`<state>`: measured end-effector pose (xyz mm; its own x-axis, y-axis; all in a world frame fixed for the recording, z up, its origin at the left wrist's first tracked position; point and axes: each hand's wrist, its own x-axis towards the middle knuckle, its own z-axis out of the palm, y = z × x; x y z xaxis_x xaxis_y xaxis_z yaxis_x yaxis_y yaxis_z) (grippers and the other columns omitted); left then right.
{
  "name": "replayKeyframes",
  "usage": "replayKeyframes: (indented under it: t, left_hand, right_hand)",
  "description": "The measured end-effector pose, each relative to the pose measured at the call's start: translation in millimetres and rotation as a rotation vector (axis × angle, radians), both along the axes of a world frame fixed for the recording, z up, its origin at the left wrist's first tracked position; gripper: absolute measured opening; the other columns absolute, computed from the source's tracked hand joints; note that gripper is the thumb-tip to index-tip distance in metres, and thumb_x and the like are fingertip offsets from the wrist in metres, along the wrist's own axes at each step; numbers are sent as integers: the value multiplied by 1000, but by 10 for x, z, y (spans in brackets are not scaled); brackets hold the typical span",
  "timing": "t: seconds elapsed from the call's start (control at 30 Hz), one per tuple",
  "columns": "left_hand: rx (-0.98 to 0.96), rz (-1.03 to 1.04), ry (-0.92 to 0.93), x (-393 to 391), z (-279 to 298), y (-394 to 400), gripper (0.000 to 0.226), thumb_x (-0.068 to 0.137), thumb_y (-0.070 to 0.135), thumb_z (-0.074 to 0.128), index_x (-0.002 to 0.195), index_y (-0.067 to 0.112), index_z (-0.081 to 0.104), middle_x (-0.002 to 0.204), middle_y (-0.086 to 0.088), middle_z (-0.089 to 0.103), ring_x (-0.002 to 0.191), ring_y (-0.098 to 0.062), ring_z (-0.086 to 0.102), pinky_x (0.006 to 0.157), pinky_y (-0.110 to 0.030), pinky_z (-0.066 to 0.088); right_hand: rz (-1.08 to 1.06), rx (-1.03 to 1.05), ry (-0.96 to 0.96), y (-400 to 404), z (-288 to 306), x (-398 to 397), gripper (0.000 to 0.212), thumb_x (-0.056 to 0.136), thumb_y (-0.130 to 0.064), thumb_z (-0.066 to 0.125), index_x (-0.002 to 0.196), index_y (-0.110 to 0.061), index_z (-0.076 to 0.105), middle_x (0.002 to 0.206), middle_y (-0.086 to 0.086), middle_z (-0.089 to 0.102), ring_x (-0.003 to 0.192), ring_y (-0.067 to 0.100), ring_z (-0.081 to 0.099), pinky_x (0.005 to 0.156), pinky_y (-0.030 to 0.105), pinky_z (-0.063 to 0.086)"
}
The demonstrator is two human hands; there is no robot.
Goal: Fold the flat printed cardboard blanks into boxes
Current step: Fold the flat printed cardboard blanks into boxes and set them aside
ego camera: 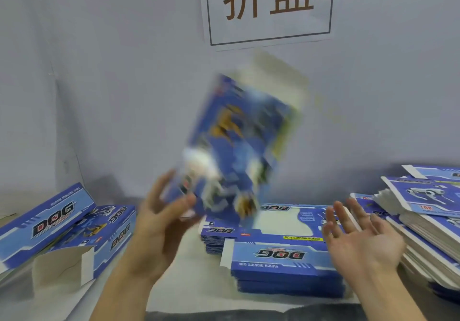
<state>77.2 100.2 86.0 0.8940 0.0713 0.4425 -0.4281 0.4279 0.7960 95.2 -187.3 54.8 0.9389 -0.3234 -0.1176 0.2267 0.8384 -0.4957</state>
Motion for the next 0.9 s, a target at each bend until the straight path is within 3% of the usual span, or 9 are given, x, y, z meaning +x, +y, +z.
replayKeyframes:
  t: [0.07, 0.17, 0.27, 0.33, 0.43, 0.5, 0.57, 0.63, 0.9]
  left_hand:
    - [-307, 120, -24, 26, 67, 60, 66, 50, 31, 97, 106, 19, 63, 110, -5, 69, 98, -24, 72, 95, -44, 56]
    - [-388, 127, 101, 47, 45, 108, 33, 77, 32, 69, 107, 20, 61, 130, -5, 56, 118, -29, 65, 95, -42, 52]
    - [-147, 126, 196, 101, -66, -32, 45, 80, 23, 67, 124, 17, 60, 124, -1, 68, 115, -24, 67, 87, -38, 55]
    - [216, 176, 197, 122, -133, -187, 42, 89, 19, 69, 129, 26, 58, 122, 5, 70, 109, -8, 68, 84, -27, 57]
    - [978, 207, 205, 142, -273, -375, 52, 87, 44, 74, 134, 39, 53, 137, 21, 54, 117, 5, 55, 84, -3, 42]
    - [1286, 86, 248, 146, -408, -460, 75, 79, 57, 77, 145, 40, 45, 143, 24, 42, 127, 1, 45, 96, -8, 38]
    - [1421, 28, 304, 136, -479, -508, 80, 77, 51, 81, 146, 39, 44, 148, 18, 40, 126, -4, 44, 100, -16, 40]
    - [1471, 82, 323, 153, -489, -519, 67, 83, 41, 80, 142, 40, 49, 150, 12, 40, 125, -9, 45, 101, -21, 42]
    - [1484, 184, 260, 195, -463, -536, 31, 96, 29, 66, 128, 30, 67, 142, 3, 53, 114, -5, 42, 86, -21, 47]
  right_hand:
    - [-13, -67, 45, 28, 11, -9, 36, 99, -35, 40, 112, -18, 68, 102, 9, 71, 96, 25, 66, 75, 29, 46]
    - [30, -207, 31, 89, 14, 4, 31, 100, -33, 43, 109, -20, 69, 99, 10, 73, 93, 26, 68, 75, 31, 48]
    - [63, -639, 106, 163, 20, 28, 18, 100, -18, 53, 107, -21, 69, 95, 9, 74, 89, 26, 71, 68, 32, 50]
    - [76, -963, 87, 209, 13, 50, 19, 96, -12, 61, 106, -25, 70, 97, 6, 75, 90, 22, 71, 68, 29, 51]
    - [261, -1544, -83, 289, -37, 13, 31, 88, -37, 73, 117, -45, 63, 122, -23, 63, 113, 1, 58, 85, 23, 50]
    - [461, -1875, -94, 342, -61, -29, 62, 78, -51, 79, 133, -53, 50, 139, -33, 42, 131, -2, 40, 106, 27, 41]
    - [577, -2066, -15, 397, -68, -53, 78, 74, -52, 82, 140, -53, 41, 149, -26, 35, 141, 10, 31, 116, 37, 32]
    - [565, -2171, 42, 425, -49, -52, 69, 79, -44, 79, 139, -50, 46, 151, -19, 38, 141, 16, 32, 115, 38, 32]
    - [441, -2198, 77, 431, -31, -3, 45, 86, -35, 76, 127, -46, 61, 140, -10, 49, 125, 17, 47, 101, 29, 42]
